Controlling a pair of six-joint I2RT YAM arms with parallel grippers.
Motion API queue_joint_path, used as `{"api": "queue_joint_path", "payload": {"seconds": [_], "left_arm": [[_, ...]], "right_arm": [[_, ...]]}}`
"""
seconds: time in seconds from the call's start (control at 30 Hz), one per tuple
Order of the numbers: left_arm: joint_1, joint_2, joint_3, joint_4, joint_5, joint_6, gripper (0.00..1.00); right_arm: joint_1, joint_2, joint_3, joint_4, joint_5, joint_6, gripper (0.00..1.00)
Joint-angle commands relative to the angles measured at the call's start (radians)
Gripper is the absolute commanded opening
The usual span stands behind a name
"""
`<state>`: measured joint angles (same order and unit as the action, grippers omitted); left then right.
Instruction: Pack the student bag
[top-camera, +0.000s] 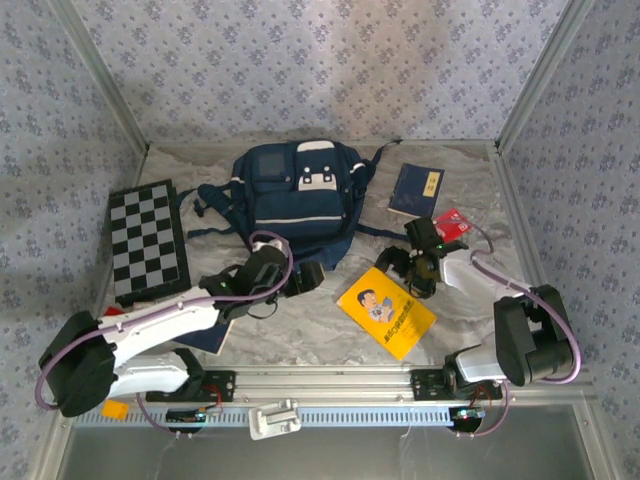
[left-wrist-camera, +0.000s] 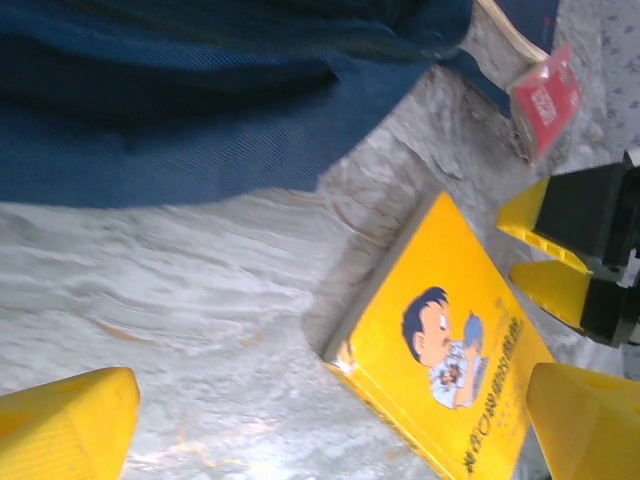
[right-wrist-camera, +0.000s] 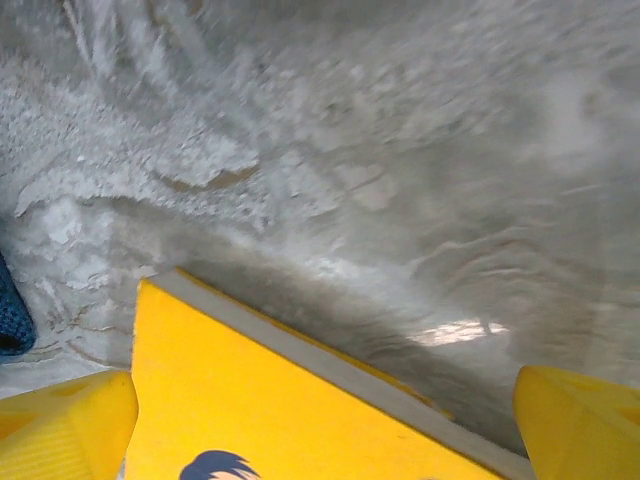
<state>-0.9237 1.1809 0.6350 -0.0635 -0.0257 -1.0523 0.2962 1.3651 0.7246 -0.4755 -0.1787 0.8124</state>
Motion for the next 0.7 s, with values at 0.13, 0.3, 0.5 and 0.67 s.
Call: {"api": "queue_joint_path", "payload": {"seconds": [0.13,0.3,0.5,0.67], "left_arm": [[-0.155,0.149,0.037,0.213,-0.004,-0.161,0.98],[-0.254,0.274,0.045,0.275,-0.067,-0.337,0.97],[-0.324,0.399,0.043,0.423,-0.119,-0.461,0.96],[-0.323,0.499,0.104,0.448,-0.123,-0.463,0.95]], "right_arm": [[-0.128,-0.059,-0.016,-0.159,-0.046,-0.149,0.98],[-0.129,-0.085,-0.049,-0.166,-0.057,-0.158,0.99],[-0.114,-0.066,-0.057,-0.153,-0.078,-0.167,0.99],[-0.111,-0.058,-0.058,-0.149,-0.082,-0.176,0.99]]}}
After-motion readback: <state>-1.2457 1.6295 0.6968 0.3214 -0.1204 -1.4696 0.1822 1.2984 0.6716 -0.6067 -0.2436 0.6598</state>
